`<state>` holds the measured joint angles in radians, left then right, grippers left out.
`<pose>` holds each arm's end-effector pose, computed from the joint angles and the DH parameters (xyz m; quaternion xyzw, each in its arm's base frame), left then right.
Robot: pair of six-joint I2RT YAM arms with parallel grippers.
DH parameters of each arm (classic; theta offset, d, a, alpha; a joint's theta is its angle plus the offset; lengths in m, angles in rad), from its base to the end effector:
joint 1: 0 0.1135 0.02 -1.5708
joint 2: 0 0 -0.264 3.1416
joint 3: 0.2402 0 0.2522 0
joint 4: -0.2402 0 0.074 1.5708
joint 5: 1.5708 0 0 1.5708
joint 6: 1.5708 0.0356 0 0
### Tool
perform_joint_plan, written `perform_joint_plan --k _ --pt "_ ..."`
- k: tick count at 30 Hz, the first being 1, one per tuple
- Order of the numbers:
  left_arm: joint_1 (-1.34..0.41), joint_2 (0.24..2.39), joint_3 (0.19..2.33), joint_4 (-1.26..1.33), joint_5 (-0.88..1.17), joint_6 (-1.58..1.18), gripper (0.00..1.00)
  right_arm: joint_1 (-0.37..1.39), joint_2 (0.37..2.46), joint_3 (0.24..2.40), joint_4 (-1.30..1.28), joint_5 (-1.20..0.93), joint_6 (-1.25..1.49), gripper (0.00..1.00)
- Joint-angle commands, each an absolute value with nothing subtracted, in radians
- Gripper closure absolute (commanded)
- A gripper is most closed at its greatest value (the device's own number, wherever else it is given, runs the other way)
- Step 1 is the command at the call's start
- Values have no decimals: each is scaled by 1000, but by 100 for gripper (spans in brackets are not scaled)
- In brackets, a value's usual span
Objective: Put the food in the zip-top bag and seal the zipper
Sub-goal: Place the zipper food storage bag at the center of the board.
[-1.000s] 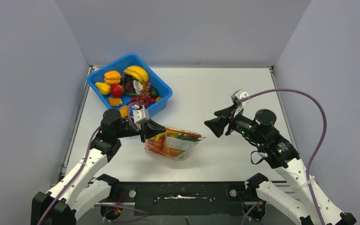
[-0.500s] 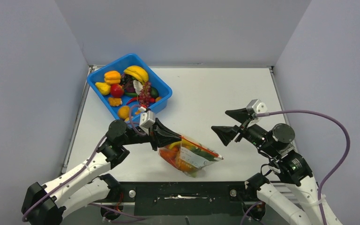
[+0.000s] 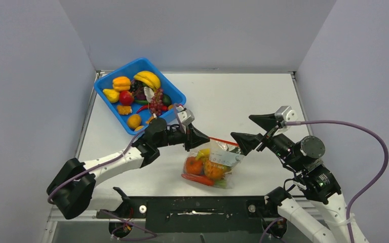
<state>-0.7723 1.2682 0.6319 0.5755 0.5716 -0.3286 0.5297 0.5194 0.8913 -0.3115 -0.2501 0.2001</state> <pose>0.1855 -0.2076 0.2619 0.3422 0.6391 -0.5189 0.4530 0.0866 0.0609 0.3960 -0.2012 0.6560 0.3377 0.6444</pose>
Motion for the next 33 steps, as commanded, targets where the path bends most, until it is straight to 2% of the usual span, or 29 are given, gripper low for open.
perform_joint_plan --k 1,11,13,15,17,21,27,28,29,33 --pt "-754 1357 773 683 520 -254 100 529 505 867 -222 -231 240 2" --pt "-674 1594 930 784 510 -222 100 529 528 862 -263 -215 252 2" --pt "-658 1625 954 794 515 -220 96 529 528 851 -259 -235 258 2" --pt "-645 1649 984 783 521 -215 91 528 524 838 -261 -236 259 2" --pt "-634 1663 1005 774 521 -216 83 529 518 826 -263 -223 262 2" --pt "-624 1649 1007 772 488 -234 56 530 520 814 -286 -163 301 2" --pt "-625 1535 948 709 372 -217 42 529 561 828 -386 -71 419 2" --pt "-624 1497 933 696 334 -227 33 529 565 830 -400 -54 439 3" --pt "-624 1468 921 680 294 -241 29 530 570 835 -418 -31 460 2" --pt "-625 1336 884 567 167 -249 28 529 590 884 -515 96 582 2"
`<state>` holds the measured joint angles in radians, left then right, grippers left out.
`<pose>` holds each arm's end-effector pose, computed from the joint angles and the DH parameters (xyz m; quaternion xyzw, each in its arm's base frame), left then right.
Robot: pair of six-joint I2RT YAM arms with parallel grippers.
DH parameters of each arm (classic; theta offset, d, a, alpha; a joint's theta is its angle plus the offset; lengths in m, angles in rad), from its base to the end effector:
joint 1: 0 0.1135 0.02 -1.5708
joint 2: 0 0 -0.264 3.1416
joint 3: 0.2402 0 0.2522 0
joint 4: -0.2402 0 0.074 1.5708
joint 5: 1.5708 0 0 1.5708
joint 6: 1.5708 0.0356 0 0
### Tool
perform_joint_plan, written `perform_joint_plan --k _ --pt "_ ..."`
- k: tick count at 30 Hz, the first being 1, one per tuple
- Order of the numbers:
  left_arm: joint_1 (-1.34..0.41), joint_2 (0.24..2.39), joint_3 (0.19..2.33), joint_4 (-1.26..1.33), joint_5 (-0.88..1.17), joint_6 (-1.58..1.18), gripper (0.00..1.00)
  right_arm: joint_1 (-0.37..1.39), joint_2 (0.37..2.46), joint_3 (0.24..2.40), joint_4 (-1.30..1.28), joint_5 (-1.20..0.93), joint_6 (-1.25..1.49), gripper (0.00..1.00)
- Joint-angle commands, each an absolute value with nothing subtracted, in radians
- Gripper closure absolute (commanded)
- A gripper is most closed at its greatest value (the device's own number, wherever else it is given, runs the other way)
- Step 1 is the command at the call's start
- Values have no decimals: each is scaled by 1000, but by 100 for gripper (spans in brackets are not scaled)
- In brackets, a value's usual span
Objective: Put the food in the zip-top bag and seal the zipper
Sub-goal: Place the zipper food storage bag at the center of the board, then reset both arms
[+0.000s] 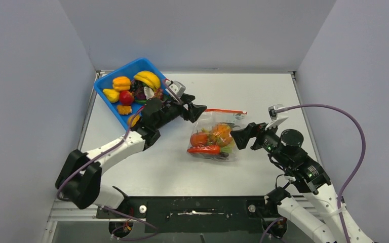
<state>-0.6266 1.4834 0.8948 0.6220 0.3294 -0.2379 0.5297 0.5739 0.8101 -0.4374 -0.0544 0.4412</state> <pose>0.2700 -0.2097 0.2940 0.2481 0.6501 -0.4005 0.5961 0.1110 0.0672 0.3506 -0.0514 0.7727 0.3137 0.5494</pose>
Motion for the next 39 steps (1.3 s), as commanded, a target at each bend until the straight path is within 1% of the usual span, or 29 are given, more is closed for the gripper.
perform_joint_plan --k 1,6,9,14,16,22,27,37,39 --pt "-630 1301 881 525 117 -257 28 530 597 895 -543 135 610 2" --pt "-639 1134 886 262 -93 -402 27 529 605 923 -629 284 694 2" --pt "-644 1028 868 152 -111 -418 27 529 590 922 -631 304 698 2" --pt "-650 846 822 8 -179 -532 27 529 572 923 -652 350 735 2" --pt "-651 782 810 -49 -185 -544 27 529 570 927 -664 344 710 2" --pt "-652 600 708 -78 -160 -631 27 529 567 943 -692 345 696 2" --pt "-652 540 695 -129 -193 -626 26 529 557 946 -692 335 716 2" --pt "-652 530 715 -184 -185 -612 26 530 546 938 -687 337 731 2" --pt "-653 530 715 -189 -180 -611 24 530 548 933 -686 334 736 2"
